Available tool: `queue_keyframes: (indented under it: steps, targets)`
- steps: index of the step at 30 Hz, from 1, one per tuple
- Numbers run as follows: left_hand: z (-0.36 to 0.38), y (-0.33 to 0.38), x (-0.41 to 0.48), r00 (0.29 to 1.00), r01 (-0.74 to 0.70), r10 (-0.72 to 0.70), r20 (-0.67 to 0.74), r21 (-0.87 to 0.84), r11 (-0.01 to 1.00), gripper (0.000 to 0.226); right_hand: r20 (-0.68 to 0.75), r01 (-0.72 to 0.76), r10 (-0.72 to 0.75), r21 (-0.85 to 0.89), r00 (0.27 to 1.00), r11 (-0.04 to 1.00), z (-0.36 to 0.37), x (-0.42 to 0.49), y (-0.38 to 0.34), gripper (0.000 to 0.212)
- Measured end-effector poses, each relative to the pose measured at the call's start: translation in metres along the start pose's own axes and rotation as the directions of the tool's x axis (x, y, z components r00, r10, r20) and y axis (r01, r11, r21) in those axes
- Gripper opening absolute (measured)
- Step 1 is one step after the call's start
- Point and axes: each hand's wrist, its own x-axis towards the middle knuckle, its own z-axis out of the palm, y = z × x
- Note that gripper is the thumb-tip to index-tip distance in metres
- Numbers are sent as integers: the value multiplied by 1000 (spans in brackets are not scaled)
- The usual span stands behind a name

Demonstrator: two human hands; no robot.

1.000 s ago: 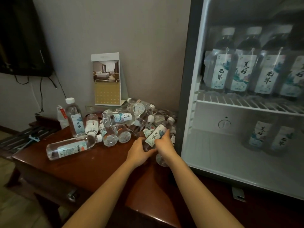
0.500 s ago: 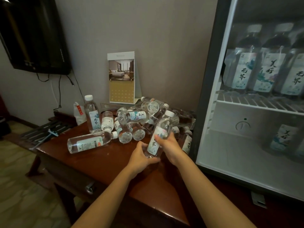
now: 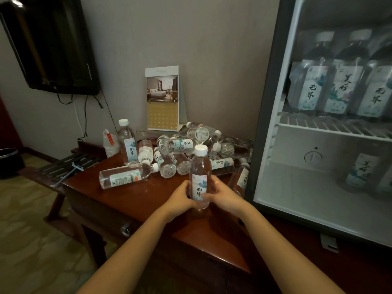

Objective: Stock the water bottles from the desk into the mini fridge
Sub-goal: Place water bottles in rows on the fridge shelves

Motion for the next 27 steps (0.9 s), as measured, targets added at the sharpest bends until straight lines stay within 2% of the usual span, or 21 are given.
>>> queue_keyframes:
  steps: [4, 8, 11, 15, 20, 27]
  targets:
    - [4, 3, -9, 998, -36, 37, -52, 29, 999, 72, -42, 43, -44, -20, 998, 999, 4, -12, 1, 56]
    - [12, 6, -22, 994, -104, 105, -41, 33, 994, 67, -73, 91, -94, -54, 993, 994, 0, -31, -3, 48]
    - [25, 14, -27, 992, -124, 123, -34, -14, 992, 57, -172, 146, -157, -72, 972, 987, -11, -48, -8, 40]
    - [51, 29, -31, 983, -178, 178, -39, -10, 984, 64, -216, 207, -215, -61, 952, 976, -32, -77, -16, 34]
    - [90, 52, -29, 954, -298, 300, -12, 88, 951, 68, -306, 244, -240, -26, 921, 969, -65, -120, -13, 39]
    - [150, 77, -11, 910, -415, 395, 128, 284, 864, 77, -478, 209, -184, -1, 859, 978, -109, -166, 7, 40]
